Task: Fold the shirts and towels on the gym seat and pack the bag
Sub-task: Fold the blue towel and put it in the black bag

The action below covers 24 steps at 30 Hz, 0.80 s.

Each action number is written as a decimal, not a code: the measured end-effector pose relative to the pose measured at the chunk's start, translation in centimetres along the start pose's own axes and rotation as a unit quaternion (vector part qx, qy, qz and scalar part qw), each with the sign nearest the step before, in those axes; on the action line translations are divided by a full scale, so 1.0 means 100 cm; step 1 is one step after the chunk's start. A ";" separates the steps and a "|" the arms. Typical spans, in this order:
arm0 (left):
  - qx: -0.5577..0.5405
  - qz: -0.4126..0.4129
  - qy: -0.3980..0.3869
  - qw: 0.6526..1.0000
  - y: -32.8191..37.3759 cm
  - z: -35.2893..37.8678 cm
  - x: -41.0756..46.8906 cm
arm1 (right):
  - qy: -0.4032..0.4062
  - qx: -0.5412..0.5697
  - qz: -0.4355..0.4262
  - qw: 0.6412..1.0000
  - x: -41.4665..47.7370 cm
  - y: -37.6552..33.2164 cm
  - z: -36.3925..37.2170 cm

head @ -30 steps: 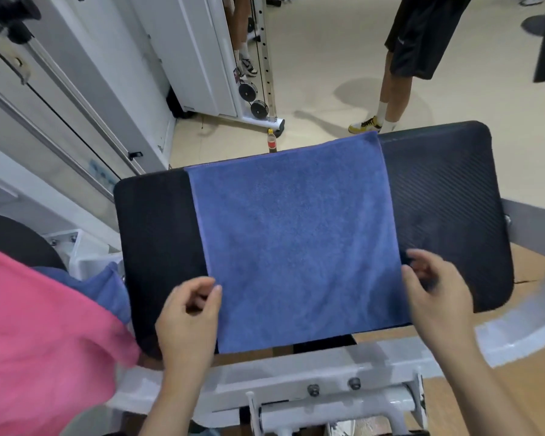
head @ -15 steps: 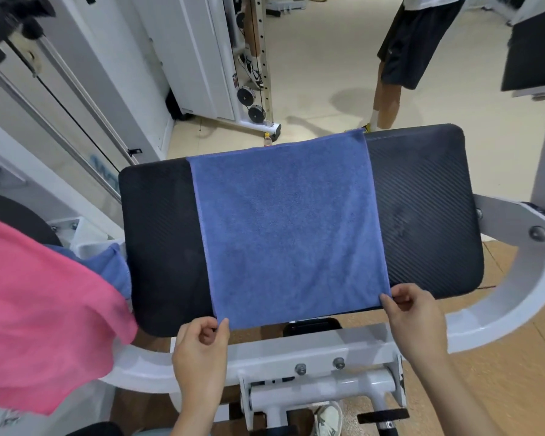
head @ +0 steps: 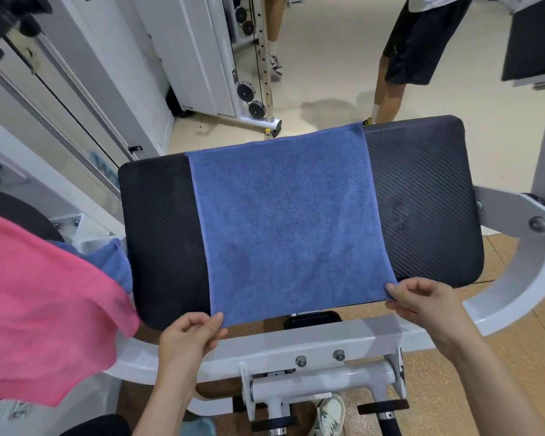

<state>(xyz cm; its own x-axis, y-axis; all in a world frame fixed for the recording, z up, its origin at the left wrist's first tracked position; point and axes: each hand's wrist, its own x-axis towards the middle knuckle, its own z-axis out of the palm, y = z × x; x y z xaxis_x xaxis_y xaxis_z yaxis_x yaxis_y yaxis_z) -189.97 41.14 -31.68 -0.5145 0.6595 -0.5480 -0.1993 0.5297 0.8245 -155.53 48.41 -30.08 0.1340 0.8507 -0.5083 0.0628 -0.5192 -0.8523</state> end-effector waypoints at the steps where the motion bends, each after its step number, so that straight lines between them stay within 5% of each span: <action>1: -0.016 0.004 0.000 1.000 0.000 0.000 0.000 | -0.017 0.033 0.011 0.999 0.000 0.000 -0.001; 10: -0.001 0.081 -0.046 0.996 -0.001 -0.004 0.003 | -0.047 0.083 -0.054 0.994 -0.001 0.010 -0.001; 15: 0.078 0.096 -0.123 0.985 0.003 -0.012 0.001 | -0.050 -0.084 -0.092 0.991 0.002 0.012 -0.010; 18: 0.144 0.152 -0.093 0.973 0.003 -0.011 0.001 | -0.066 -0.151 -0.108 0.980 0.001 0.004 -0.009; 21: 0.163 0.197 -0.048 0.966 0.004 -0.007 0.002 | 0.008 -0.329 -0.207 0.921 0.003 0.007 -0.004; 24: 0.129 0.172 -0.062 0.975 0.003 -0.009 0.000 | 0.032 -0.347 -0.268 0.898 0.005 0.012 -0.005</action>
<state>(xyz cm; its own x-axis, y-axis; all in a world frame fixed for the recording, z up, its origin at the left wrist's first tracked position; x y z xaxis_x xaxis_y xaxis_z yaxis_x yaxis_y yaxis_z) -190.80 40.77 -31.29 -0.4064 0.8724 -0.2715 0.1927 0.3723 0.9079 -154.89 48.16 -31.35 -0.0438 0.9988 -0.0196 0.7336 0.0189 -0.6793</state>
